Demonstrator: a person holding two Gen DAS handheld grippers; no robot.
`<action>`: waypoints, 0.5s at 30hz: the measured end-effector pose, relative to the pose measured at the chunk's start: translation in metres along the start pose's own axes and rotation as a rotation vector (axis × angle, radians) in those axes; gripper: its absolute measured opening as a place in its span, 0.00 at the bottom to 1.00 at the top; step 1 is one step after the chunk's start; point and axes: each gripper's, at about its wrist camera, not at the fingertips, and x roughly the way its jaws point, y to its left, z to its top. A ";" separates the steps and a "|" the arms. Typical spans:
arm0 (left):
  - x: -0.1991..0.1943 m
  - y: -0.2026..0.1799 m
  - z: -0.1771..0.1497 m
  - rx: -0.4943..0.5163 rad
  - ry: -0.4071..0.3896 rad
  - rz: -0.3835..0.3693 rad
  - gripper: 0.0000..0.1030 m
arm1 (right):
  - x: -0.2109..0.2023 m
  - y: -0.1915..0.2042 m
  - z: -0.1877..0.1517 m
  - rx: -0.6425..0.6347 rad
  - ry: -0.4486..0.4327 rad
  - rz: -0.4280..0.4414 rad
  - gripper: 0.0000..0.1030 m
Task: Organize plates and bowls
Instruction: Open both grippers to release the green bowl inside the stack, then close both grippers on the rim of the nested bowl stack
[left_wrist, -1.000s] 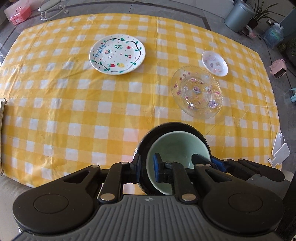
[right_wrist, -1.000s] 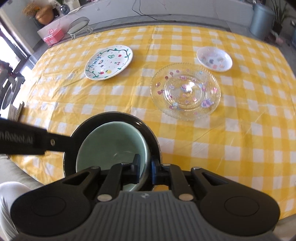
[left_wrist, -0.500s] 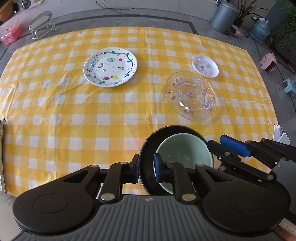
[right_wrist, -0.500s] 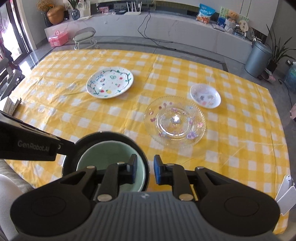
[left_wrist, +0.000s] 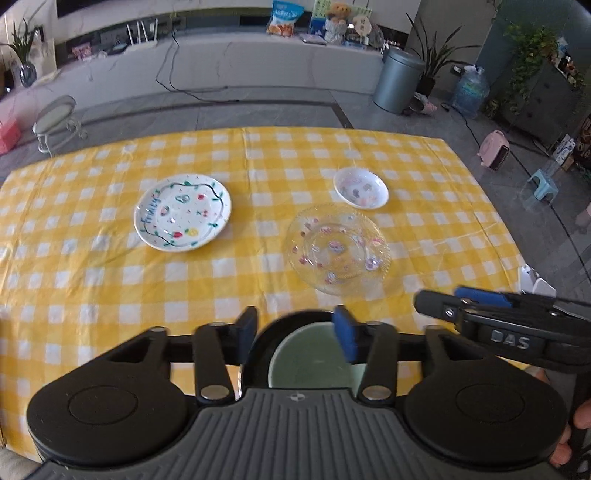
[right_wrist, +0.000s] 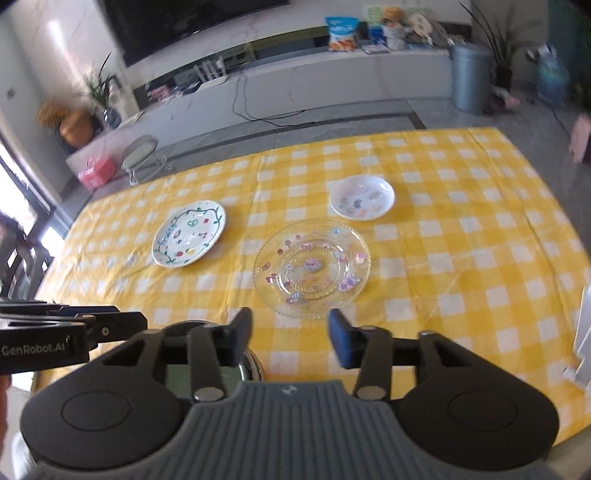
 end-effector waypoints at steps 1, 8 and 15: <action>0.004 0.002 -0.002 -0.003 0.004 0.010 0.61 | 0.002 -0.006 -0.003 0.031 0.009 0.012 0.59; 0.030 0.046 -0.021 -0.195 0.134 -0.034 0.63 | 0.032 -0.033 -0.037 0.245 0.149 0.126 0.68; 0.045 0.066 -0.036 -0.280 0.181 -0.133 0.64 | 0.065 -0.023 -0.060 0.298 0.262 0.196 0.68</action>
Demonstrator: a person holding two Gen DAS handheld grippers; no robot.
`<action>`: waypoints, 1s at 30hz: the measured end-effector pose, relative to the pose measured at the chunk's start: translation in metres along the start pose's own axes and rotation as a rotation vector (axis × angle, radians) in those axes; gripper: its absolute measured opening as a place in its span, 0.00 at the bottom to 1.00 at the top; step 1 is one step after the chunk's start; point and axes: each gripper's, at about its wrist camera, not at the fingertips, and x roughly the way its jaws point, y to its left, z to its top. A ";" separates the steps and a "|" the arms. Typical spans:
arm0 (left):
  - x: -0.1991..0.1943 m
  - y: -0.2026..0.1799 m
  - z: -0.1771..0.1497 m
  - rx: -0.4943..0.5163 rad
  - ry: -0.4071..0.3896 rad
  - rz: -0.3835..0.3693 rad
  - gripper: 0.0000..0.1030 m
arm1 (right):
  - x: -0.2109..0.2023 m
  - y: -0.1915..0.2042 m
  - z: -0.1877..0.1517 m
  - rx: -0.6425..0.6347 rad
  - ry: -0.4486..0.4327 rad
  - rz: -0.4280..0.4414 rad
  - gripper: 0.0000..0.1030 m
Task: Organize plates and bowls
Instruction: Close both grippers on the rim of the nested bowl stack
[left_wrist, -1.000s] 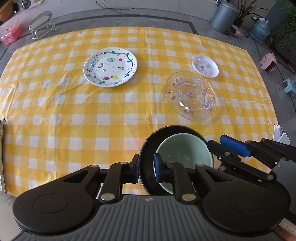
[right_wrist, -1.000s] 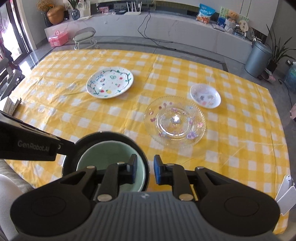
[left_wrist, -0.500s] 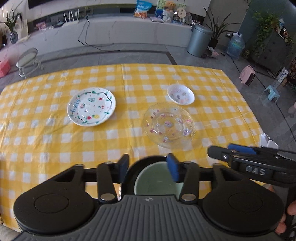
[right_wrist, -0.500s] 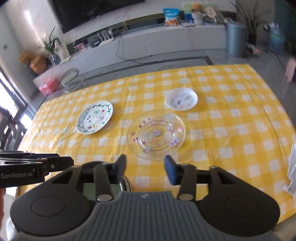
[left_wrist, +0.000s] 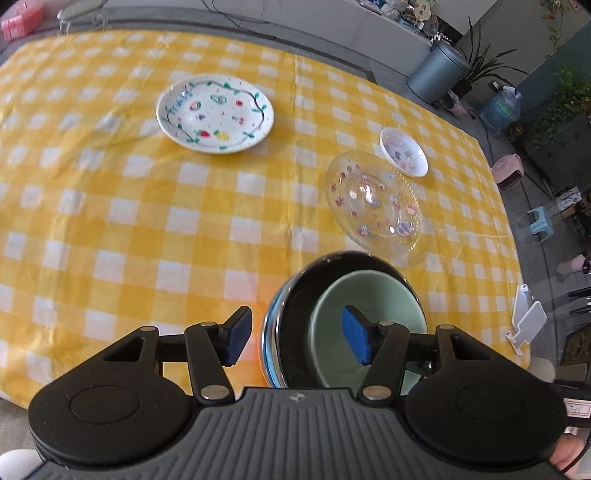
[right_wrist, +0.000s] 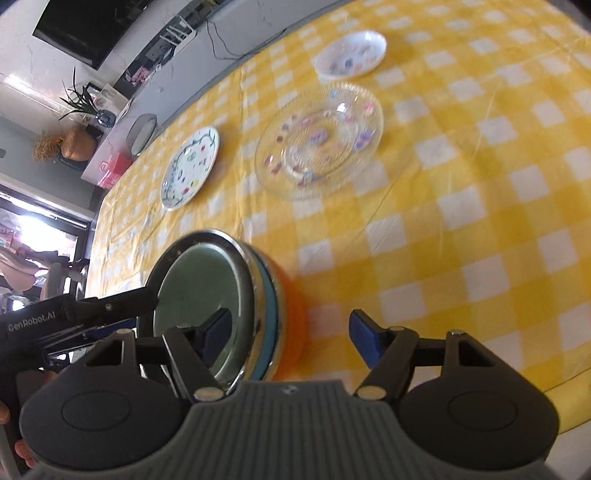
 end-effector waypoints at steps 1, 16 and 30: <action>0.003 0.001 -0.002 -0.004 0.010 -0.003 0.64 | 0.004 0.001 -0.001 0.006 0.010 0.011 0.68; 0.023 0.005 -0.006 -0.004 0.083 0.007 0.44 | 0.031 0.006 0.000 0.052 0.093 0.008 0.45; 0.019 0.037 0.028 -0.068 0.026 0.061 0.43 | 0.063 0.043 0.022 0.012 0.113 -0.007 0.44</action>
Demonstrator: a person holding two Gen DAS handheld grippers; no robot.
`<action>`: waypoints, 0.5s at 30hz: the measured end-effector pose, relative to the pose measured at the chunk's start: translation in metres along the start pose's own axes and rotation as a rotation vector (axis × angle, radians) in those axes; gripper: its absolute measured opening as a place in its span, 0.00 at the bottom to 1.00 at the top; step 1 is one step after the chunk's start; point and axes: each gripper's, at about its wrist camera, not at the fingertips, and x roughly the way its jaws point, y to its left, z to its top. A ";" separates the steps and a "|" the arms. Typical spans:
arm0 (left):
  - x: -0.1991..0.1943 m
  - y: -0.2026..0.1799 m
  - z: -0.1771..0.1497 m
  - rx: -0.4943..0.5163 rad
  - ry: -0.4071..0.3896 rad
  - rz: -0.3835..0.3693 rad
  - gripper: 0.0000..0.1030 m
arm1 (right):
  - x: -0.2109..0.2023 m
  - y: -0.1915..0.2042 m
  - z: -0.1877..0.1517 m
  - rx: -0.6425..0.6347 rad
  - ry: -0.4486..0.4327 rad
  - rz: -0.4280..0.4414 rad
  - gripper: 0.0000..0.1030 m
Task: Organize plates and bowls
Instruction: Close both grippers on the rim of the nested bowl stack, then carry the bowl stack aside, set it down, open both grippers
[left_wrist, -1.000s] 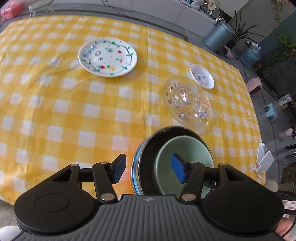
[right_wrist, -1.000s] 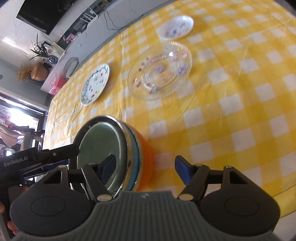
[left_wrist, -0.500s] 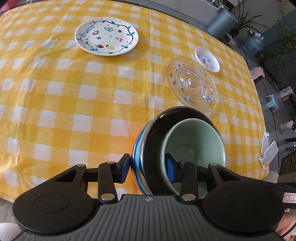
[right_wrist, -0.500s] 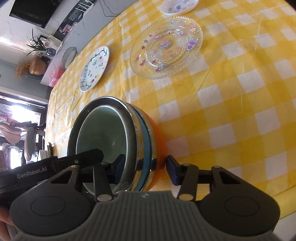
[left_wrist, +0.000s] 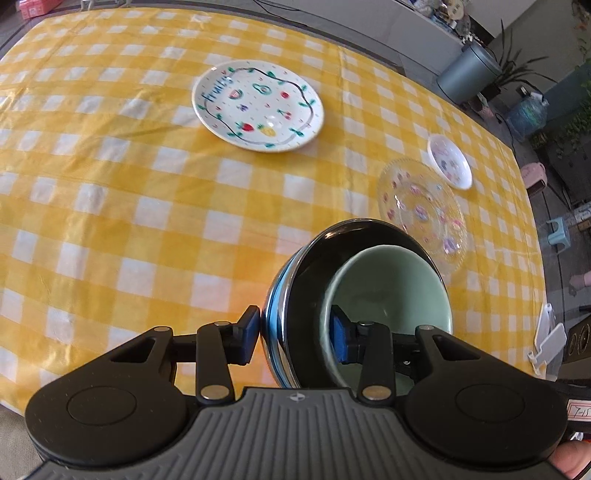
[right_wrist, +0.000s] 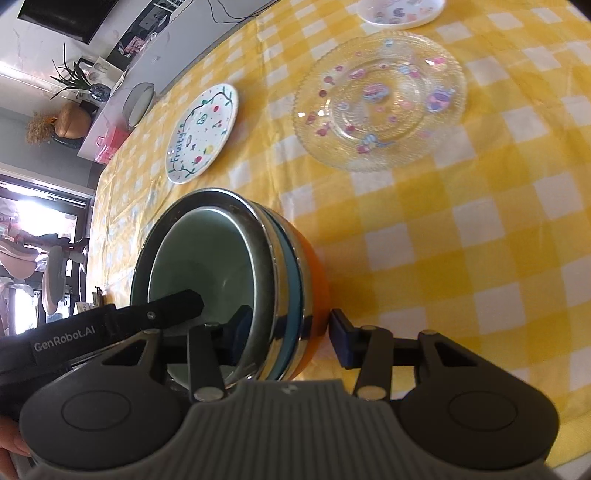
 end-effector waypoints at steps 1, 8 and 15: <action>0.000 0.003 0.003 -0.004 -0.004 0.004 0.43 | 0.003 0.003 0.002 -0.003 0.002 0.002 0.44; 0.000 0.012 0.008 -0.017 0.010 0.008 0.41 | 0.012 0.017 0.009 -0.054 0.008 -0.001 0.44; -0.016 0.010 0.011 -0.006 -0.070 0.002 0.52 | -0.012 0.017 0.007 -0.116 -0.043 0.006 0.55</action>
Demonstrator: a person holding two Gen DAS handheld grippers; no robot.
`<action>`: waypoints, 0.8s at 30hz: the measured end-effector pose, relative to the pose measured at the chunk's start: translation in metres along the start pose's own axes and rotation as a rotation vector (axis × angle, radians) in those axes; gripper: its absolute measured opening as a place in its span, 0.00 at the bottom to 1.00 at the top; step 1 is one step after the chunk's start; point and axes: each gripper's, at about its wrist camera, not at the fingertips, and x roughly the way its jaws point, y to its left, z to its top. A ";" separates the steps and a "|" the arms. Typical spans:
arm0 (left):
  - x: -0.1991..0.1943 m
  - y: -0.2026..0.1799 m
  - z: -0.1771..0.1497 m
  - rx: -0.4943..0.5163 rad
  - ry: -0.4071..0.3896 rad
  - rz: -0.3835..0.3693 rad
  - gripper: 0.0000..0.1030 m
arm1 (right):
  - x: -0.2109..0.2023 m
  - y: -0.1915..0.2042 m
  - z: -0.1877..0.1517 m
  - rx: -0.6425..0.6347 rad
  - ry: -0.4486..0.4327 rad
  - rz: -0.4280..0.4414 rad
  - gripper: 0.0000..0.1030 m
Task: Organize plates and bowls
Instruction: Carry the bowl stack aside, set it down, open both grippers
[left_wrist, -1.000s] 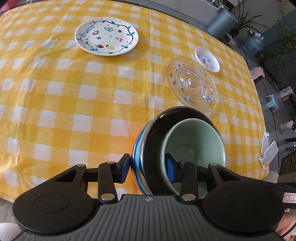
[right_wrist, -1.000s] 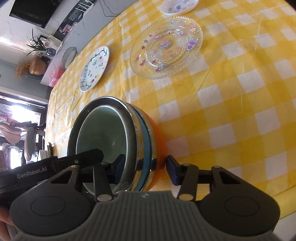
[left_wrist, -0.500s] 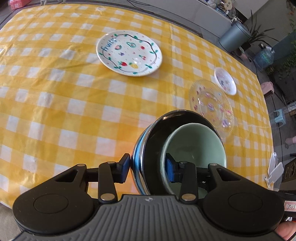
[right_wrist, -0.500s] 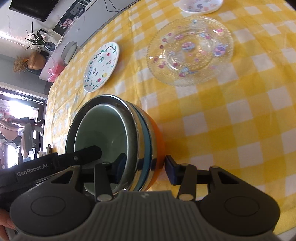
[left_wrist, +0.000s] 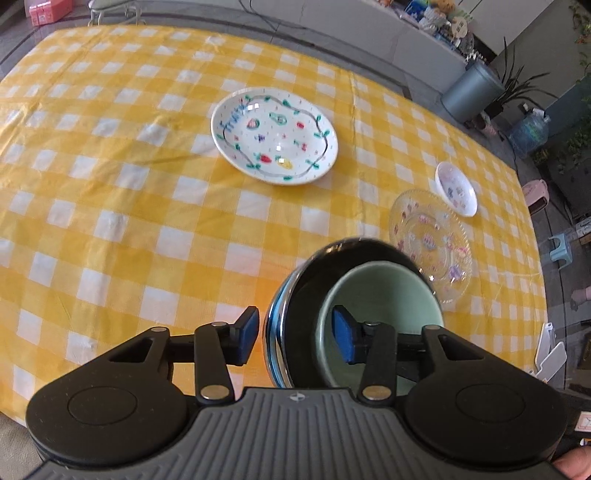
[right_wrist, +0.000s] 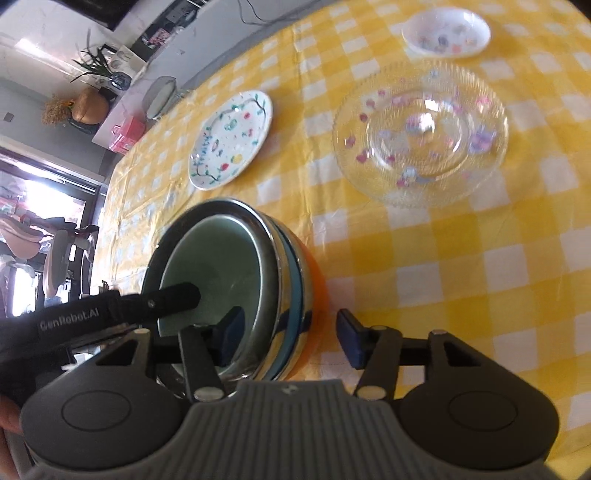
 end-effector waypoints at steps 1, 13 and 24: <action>-0.005 0.000 0.001 0.006 -0.020 -0.002 0.52 | -0.008 -0.001 0.000 -0.019 -0.017 -0.007 0.56; -0.020 -0.052 0.035 0.129 -0.165 -0.093 0.51 | -0.071 -0.056 0.021 -0.032 -0.258 -0.054 0.53; 0.074 -0.100 0.071 0.170 0.019 -0.022 0.35 | -0.042 -0.123 0.051 0.080 -0.338 -0.041 0.41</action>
